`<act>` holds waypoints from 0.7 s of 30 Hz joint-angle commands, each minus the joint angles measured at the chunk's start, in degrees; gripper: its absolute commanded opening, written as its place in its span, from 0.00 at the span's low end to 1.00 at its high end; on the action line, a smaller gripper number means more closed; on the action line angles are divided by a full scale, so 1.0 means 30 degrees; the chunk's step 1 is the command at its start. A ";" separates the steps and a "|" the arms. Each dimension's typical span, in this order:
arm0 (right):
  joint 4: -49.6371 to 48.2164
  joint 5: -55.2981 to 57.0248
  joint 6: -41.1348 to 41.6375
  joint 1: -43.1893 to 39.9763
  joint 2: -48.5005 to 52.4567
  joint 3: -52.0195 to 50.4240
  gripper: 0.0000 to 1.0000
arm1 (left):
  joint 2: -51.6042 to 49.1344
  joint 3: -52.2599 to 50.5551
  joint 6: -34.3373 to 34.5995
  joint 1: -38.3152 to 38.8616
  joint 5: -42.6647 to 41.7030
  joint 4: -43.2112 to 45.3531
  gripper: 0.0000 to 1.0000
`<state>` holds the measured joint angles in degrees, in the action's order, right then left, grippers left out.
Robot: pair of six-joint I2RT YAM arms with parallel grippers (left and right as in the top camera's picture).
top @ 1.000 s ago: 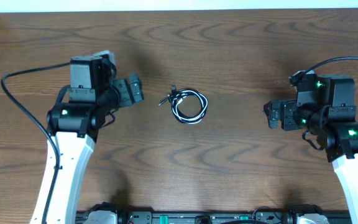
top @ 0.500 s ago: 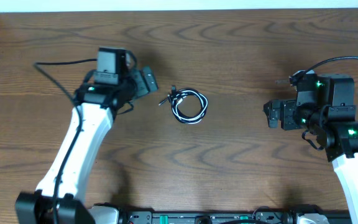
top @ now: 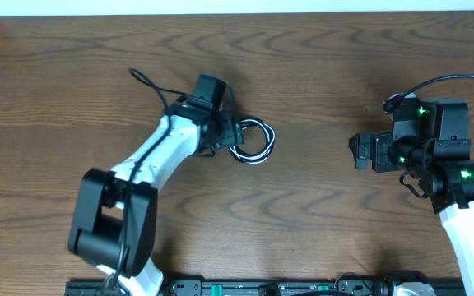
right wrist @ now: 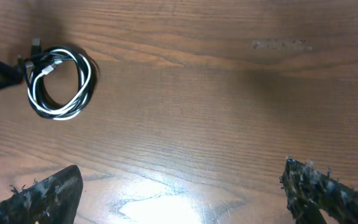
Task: Untangle cables
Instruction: 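Raise both arms and move the left gripper over the cable bundle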
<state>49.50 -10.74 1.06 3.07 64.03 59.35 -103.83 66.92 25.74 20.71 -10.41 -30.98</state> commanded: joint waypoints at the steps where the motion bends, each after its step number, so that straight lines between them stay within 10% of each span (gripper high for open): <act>1: 0.0015 -0.0124 0.0211 -0.0248 0.0022 0.0415 0.99 | -0.0787 0.0117 0.0102 0.0554 -0.0022 0.0131 0.79; 13: 0.0007 -0.0124 0.0211 -0.0248 0.0022 0.0415 0.99 | -0.1902 0.0087 0.0109 0.1902 0.0860 0.0510 0.51; 18: -0.0022 -0.0423 0.0219 -0.0248 0.0022 0.0415 0.99 | -0.1902 0.0087 0.0809 0.1967 0.0809 0.0124 0.08; 21: -0.0146 -0.1093 0.0219 -0.0240 0.0022 0.0408 0.99 | -0.1902 0.0087 0.1005 0.2106 0.0590 -0.0699 0.07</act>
<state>49.39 -11.35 1.06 3.07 64.03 59.35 -108.99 67.00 27.27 26.44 -8.91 -30.94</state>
